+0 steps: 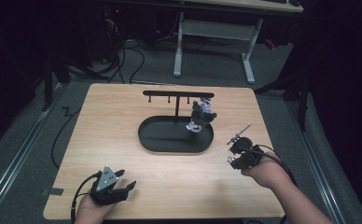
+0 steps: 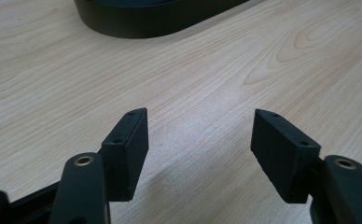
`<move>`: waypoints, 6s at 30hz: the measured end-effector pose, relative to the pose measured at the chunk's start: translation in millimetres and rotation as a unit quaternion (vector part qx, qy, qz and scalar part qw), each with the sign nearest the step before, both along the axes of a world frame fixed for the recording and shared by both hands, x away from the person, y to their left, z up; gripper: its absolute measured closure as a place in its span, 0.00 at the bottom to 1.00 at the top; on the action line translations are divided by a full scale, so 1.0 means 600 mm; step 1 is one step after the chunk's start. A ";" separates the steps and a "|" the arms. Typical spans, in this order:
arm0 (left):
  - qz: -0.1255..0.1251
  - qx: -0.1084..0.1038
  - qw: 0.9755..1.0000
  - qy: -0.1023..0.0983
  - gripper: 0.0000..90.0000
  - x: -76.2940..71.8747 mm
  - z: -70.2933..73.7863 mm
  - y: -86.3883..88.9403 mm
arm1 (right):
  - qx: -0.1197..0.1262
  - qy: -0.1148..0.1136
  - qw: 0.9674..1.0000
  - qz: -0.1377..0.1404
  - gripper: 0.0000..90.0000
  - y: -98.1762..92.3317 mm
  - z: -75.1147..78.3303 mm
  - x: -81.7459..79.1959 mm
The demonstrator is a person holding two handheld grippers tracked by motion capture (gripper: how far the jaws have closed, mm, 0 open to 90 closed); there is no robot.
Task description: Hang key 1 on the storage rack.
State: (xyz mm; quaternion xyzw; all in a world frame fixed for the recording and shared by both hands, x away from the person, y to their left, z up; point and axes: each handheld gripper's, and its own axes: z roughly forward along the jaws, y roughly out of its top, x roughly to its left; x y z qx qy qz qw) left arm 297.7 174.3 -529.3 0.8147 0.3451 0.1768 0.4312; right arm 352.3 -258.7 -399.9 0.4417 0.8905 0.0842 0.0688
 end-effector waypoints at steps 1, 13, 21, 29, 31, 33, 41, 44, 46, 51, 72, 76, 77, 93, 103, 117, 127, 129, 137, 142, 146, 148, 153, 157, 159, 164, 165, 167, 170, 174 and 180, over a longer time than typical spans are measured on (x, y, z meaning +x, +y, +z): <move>0.001 0.000 1.000 -0.001 0.42 0.000 0.000 0.000 | -0.002 -0.001 1.000 0.002 0.95 0.005 0.003 0.003; 0.003 -0.004 1.000 -0.003 0.42 0.000 0.003 0.005 | 0.003 -0.009 1.000 0.008 0.95 0.056 0.055 0.048; 0.003 -0.005 1.000 -0.003 0.42 0.000 0.004 0.007 | 0.008 -0.021 0.999 0.024 0.95 0.086 0.087 0.088; 0.004 -0.006 1.000 -0.001 0.42 0.001 0.003 0.009 | 0.013 -0.028 0.999 0.024 0.95 0.111 0.111 0.121; 0.004 -0.006 1.000 -0.001 0.42 0.002 0.004 0.010 | 0.011 -0.026 0.999 0.015 0.95 0.118 0.116 0.127; 0.004 -0.007 1.000 -0.001 0.42 0.002 0.004 0.011 | 0.013 -0.028 0.999 0.024 0.95 0.123 0.120 0.136; 0.004 -0.010 1.000 -0.002 0.42 0.001 0.005 0.012 | 0.009 -0.029 0.999 0.039 0.95 0.156 0.133 0.165; 0.005 -0.012 1.000 -0.003 0.42 0.001 0.006 0.013 | 0.007 -0.029 0.999 0.037 0.95 0.167 0.135 0.175; 0.006 -0.013 1.000 -0.003 0.42 0.001 0.006 0.013 | 0.009 -0.032 0.999 0.036 0.95 0.172 0.137 0.182; 0.005 -0.013 1.000 -0.001 0.42 0.002 0.005 0.014 | 0.011 -0.030 0.999 0.027 0.95 0.182 0.139 0.198; 0.005 -0.014 1.000 -0.001 0.42 0.003 0.005 0.016 | 0.006 -0.039 0.998 0.038 0.95 0.213 0.152 0.246; 0.004 -0.013 1.000 -0.001 0.42 0.003 0.005 0.017 | 0.008 -0.038 0.999 0.035 0.95 0.214 0.152 0.253; 0.005 -0.013 1.000 -0.001 0.42 0.004 0.005 0.017 | 0.009 -0.040 0.999 0.036 0.95 0.214 0.153 0.254; 0.003 -0.012 1.000 0.000 0.42 0.004 0.003 0.015 | 0.025 -0.051 0.998 0.017 0.95 0.196 0.149 0.267; 0.000 -0.009 1.000 0.003 0.42 0.004 0.004 0.015 | 0.042 -0.050 0.998 -0.003 0.94 0.190 0.139 0.266; -0.001 -0.008 1.000 0.002 0.42 0.004 0.002 0.013 | 0.036 -0.063 0.997 -0.007 0.91 0.187 0.136 0.265; 0.000 -0.010 1.000 0.001 0.42 0.004 0.003 0.013 | 0.040 -0.057 0.997 -0.011 0.90 0.191 0.127 0.261; 0.000 -0.008 1.000 0.001 0.42 0.004 0.003 0.013 | 0.041 -0.057 0.998 -0.006 0.90 0.189 0.126 0.260; -0.003 -0.006 1.000 0.003 0.42 0.004 0.002 0.012 | 0.056 -0.052 0.997 -0.017 0.85 0.176 0.107 0.244; -0.003 -0.004 1.000 0.002 0.42 0.004 0.002 0.010 | 0.071 -0.050 0.996 -0.019 0.80 0.162 0.077 0.222; -0.004 -0.003 1.000 0.003 0.42 0.004 0.002 0.008 | 0.080 -0.042 0.996 -0.024 0.78 0.149 0.050 0.206; -0.006 -0.001 1.000 0.005 0.42 0.003 0.001 0.007 | 0.084 -0.038 0.995 -0.026 0.77 0.140 0.034 0.196; -0.008 0.002 1.000 0.007 0.42 0.003 0.001 0.005 | 0.098 -0.034 0.994 -0.034 0.76 0.119 0.005 0.178; -0.006 0.000 1.000 0.004 0.42 0.004 0.000 0.004 | 0.107 -0.032 0.993 -0.041 0.74 0.100 -0.020 0.160; -0.007 -0.001 1.000 0.003 0.42 0.004 -0.001 0.003 | 0.116 -0.035 0.992 -0.046 0.73 0.090 -0.033 0.151; -0.010 -0.005 1.000 0.005 0.42 0.003 -0.001 0.002 | 0.149 -0.043 0.986 -0.055 0.69 0.064 -0.063 0.120; -0.010 -0.006 1.000 0.005 0.42 0.003 0.000 0.001 | 0.155 -0.047 0.985 -0.055 0.69 0.058 -0.069 0.113; -0.011 -0.005 1.000 0.003 0.42 0.002 0.000 -0.001 | 0.159 -0.051 0.984 -0.058 0.68 0.050 -0.078 0.100; -0.012 -0.005 1.000 0.004 0.42 0.001 0.002 -0.003 | 0.177 -0.069 0.979 -0.071 0.65 0.031 -0.096 0.078; -0.012 -0.003 1.000 0.002 0.42 -0.002 0.002 -0.007 | 0.189 -0.101 0.973 -0.085 0.62 0.007 -0.119 0.048; -0.012 0.000 1.000 0.000 0.42 -0.004 0.004 -0.011 | 0.194 -0.148 0.966 -0.086 0.50 -0.021 -0.149 -0.001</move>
